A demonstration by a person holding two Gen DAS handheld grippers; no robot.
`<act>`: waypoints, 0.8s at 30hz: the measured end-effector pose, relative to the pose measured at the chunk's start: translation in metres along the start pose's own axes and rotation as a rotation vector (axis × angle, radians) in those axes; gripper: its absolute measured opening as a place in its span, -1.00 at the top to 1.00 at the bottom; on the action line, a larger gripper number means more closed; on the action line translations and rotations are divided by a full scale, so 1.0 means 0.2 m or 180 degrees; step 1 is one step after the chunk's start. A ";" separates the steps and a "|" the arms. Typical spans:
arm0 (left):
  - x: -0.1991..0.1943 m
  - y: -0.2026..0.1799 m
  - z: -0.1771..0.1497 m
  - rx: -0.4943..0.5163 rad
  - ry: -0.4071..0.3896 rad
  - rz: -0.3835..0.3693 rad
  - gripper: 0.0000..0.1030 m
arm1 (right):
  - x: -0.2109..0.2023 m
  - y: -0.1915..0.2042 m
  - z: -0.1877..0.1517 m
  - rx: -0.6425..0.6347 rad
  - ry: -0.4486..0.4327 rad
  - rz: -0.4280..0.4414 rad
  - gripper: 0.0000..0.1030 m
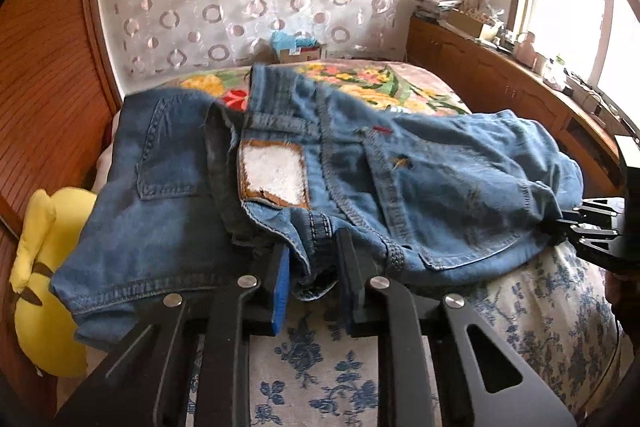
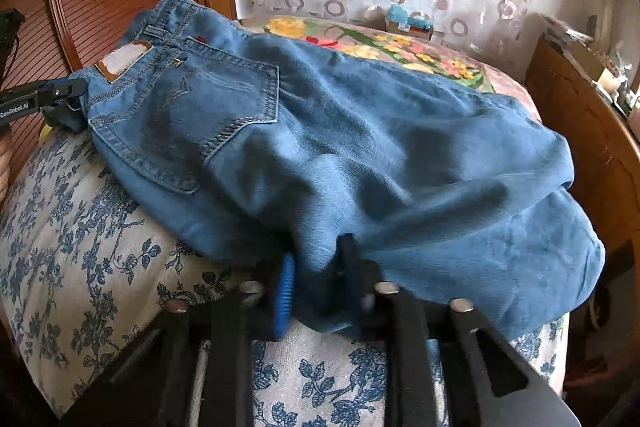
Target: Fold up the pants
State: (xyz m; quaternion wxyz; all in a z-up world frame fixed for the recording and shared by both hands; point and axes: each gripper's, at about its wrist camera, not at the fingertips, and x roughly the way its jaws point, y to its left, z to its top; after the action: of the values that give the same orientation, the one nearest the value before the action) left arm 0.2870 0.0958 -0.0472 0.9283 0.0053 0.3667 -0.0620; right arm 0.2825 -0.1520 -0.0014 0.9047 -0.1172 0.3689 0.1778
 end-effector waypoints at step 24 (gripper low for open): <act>-0.60 0.03 0.01 -0.0160 -0.0751 -0.0053 0.64 | -0.54 0.24 -0.21 -0.0023 -0.0672 0.0035 0.87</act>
State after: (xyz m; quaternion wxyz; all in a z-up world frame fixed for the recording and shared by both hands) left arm 0.2017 0.1145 0.0361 0.9642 -0.0284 0.2564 -0.0607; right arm 0.1652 -0.1485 0.0410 0.9372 -0.0990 0.2715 0.1954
